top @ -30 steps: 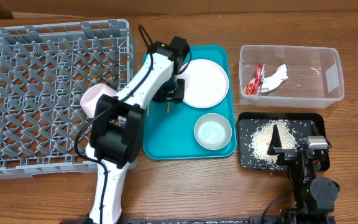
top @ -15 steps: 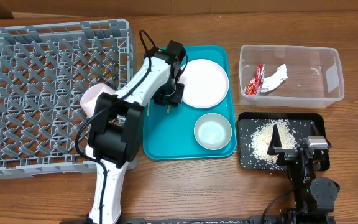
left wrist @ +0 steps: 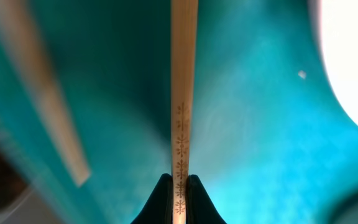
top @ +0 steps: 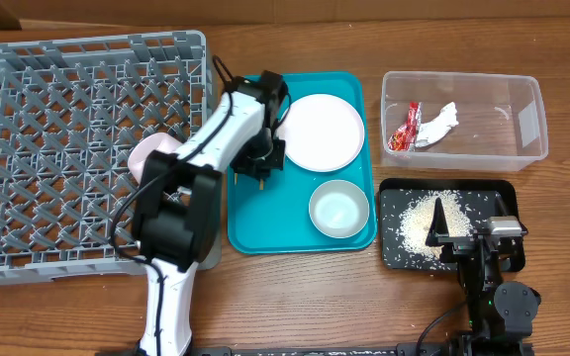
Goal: Sort waste into correct bins and load items into the dishwasher
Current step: 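Lift the chopsticks and place them into the dish rack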
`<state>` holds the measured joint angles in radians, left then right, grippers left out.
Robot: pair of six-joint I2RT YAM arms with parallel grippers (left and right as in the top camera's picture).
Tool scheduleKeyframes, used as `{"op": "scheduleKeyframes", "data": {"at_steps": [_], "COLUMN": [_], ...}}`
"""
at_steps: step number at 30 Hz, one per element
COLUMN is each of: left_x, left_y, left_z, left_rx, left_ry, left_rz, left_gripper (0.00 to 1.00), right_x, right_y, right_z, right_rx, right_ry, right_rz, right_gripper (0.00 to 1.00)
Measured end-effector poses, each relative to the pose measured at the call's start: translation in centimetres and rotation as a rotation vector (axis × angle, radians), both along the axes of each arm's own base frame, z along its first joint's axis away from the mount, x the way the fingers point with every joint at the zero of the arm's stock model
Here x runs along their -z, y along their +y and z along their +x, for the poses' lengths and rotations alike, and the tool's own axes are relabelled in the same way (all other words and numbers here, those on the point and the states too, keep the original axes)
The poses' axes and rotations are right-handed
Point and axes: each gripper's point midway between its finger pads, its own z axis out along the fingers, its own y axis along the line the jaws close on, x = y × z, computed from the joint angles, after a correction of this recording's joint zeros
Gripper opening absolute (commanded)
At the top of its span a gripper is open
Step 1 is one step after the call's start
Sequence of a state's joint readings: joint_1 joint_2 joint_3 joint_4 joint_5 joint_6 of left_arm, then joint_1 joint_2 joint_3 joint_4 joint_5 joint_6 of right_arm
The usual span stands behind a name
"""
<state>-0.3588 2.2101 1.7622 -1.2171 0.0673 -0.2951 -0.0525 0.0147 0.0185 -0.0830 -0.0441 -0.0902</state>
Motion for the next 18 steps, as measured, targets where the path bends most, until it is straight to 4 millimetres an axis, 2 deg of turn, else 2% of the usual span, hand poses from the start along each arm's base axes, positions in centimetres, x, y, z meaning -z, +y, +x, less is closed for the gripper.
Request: {"op": "scheduleKeyframes", "data": {"at_steps": [3,6,8,10,12,14,18], "left_x": [-4.6,-11.6,-15.3,-18.1,-19.2,-19.0,-16.1], "left_y": [1.6,4.8,7.0,9.3,10.9,11.7,12.2], "left_z": [0.7,0.9,0.6,0.0,-0.5,-0.5,0.1], "left_rx": [-0.064,-0.149,-0.2,-0.246,-0.271,-0.282,-0.279], "left_ry": [-0.091,-0.24,-0.329,-0.394,-0.417,-0.413,-0.351], "left_rz": [-0.016,-0.01,0.009,0.047,0.087,0.118,0.161], "left_gripper": [0.04,0.04,0.04,0.04,0.04,0.04,0.04], "right_x": [0.0,0.0,0.0,0.0,0.0,0.0,0.0], "right_y": [0.0,0.0,0.0,0.0,0.0,0.0,0.0], "right_z": [0.0,0.0,0.0,0.0,0.0,0.0,0.0], "right_rx": [0.0,0.0,0.0,0.0,0.0,0.0,0.0], "right_ry": [0.0,0.0,0.0,0.0,0.0,0.0,0.0], "right_rz": [0.0,0.0,0.0,0.0,0.0,0.0,0.0], "right_gripper": [1.0,1.0,1.0,1.0,1.0,1.0,1.0]}}
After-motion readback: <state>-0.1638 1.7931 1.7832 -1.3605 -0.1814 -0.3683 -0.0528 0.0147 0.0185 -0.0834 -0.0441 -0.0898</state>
